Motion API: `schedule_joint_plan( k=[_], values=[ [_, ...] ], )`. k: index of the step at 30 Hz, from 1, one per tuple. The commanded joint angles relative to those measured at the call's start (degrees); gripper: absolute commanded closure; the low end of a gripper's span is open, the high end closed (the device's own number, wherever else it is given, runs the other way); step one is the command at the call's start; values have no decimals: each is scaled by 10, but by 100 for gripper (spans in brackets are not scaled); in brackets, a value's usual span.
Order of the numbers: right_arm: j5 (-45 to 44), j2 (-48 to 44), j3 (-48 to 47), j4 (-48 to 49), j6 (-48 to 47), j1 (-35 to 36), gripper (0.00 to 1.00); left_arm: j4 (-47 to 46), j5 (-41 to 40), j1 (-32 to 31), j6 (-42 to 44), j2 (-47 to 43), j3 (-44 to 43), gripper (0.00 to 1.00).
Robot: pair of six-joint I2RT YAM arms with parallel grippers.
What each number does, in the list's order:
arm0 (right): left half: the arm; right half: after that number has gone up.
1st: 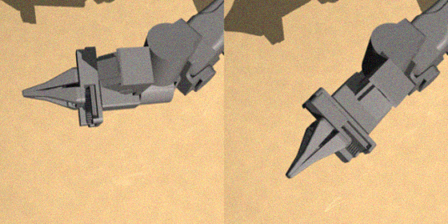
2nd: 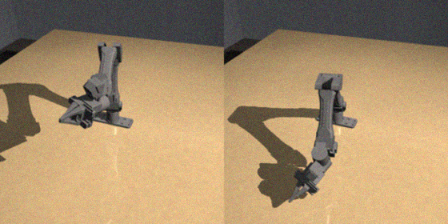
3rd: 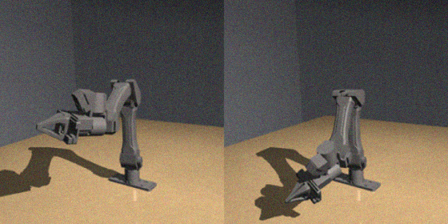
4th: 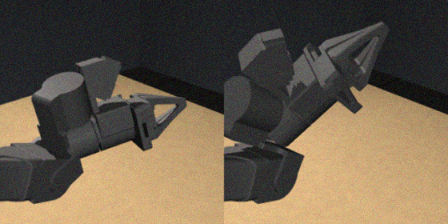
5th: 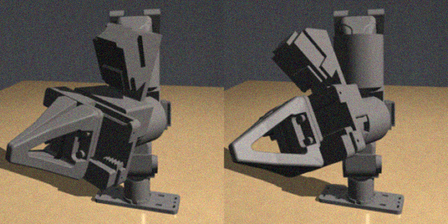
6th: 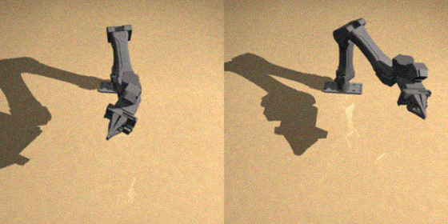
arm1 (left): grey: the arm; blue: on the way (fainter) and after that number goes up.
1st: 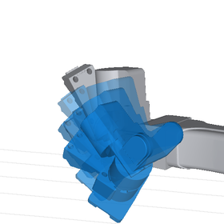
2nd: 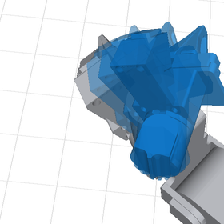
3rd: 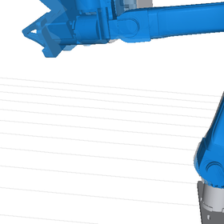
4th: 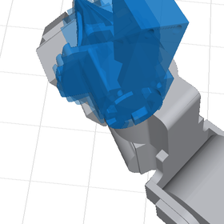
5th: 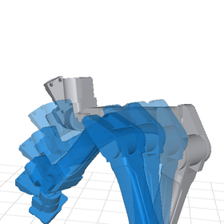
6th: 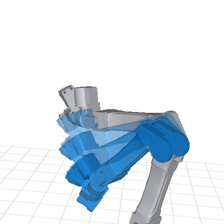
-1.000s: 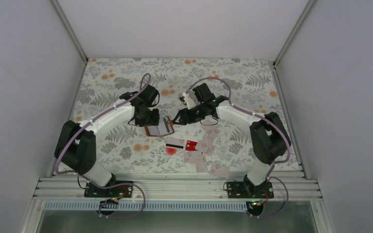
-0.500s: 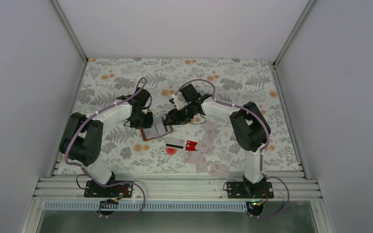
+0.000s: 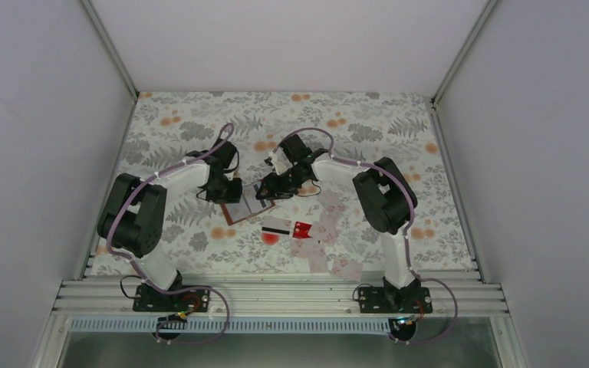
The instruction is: Put the credit cards into the card holder
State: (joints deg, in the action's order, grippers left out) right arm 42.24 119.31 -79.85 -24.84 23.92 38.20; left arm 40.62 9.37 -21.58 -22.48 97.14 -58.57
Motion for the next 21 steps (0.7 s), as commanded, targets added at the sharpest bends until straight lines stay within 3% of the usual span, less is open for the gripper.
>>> schedule_joint_plan(
  k=[1,21],
  values=[
    [1,7,-15,3,6,7,53,-12,8,3,17,7,3,75],
    [0,34,-2,9,30,7,53,-25,20,4,28,3,24,76]
  ],
)
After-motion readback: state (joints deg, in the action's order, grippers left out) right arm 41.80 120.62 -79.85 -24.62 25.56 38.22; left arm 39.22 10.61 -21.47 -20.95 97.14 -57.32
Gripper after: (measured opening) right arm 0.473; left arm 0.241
